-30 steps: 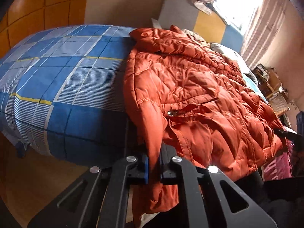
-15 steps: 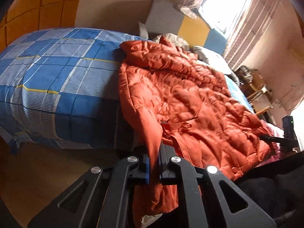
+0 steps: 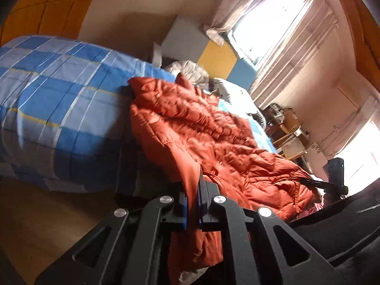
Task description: Fold large clothes
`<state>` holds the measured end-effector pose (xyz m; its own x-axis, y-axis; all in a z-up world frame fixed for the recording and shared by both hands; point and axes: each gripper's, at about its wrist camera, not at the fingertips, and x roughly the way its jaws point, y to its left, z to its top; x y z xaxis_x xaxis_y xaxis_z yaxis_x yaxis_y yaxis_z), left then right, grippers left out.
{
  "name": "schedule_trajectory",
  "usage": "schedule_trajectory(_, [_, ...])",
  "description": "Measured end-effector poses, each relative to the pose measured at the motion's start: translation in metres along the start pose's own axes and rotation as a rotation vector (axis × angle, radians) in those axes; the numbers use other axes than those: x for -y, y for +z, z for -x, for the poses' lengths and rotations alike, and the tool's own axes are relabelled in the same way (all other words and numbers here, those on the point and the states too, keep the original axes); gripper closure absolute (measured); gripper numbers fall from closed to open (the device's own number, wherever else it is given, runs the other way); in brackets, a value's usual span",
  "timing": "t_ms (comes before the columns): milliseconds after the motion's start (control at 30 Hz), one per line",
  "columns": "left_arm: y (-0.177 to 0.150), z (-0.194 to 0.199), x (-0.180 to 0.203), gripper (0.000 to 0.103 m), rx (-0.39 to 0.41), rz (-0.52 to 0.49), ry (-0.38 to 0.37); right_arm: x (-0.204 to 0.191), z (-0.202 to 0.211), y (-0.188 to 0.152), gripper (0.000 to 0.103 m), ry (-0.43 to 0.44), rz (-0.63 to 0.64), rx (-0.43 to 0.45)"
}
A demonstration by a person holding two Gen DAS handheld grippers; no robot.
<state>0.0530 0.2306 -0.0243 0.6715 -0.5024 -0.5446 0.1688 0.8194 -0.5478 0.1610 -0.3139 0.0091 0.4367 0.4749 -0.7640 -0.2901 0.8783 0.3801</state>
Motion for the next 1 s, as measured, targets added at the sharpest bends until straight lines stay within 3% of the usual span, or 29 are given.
schedule_trajectory(333, [0.055, 0.002, -0.003, 0.098, 0.135, 0.012, -0.111, -0.002, 0.007, 0.059, 0.093, 0.052, -0.004, 0.168])
schedule_trajectory(567, [0.105, -0.027, -0.009, 0.098, 0.201, 0.023, -0.162, 0.019, 0.001, 0.099, 0.093, 0.047, -0.057, 0.251])
schedule_trajectory(867, [0.167, -0.100, -0.032, 0.098, 0.193, 0.070, -0.127, 0.042, -0.041, 0.162, 0.093, 0.034, -0.110, 0.278])
schedule_trajectory(1000, [0.188, -0.135, -0.050, 0.098, 0.165, 0.102, -0.078, 0.055, -0.070, 0.189, 0.093, 0.012, -0.147, 0.256])
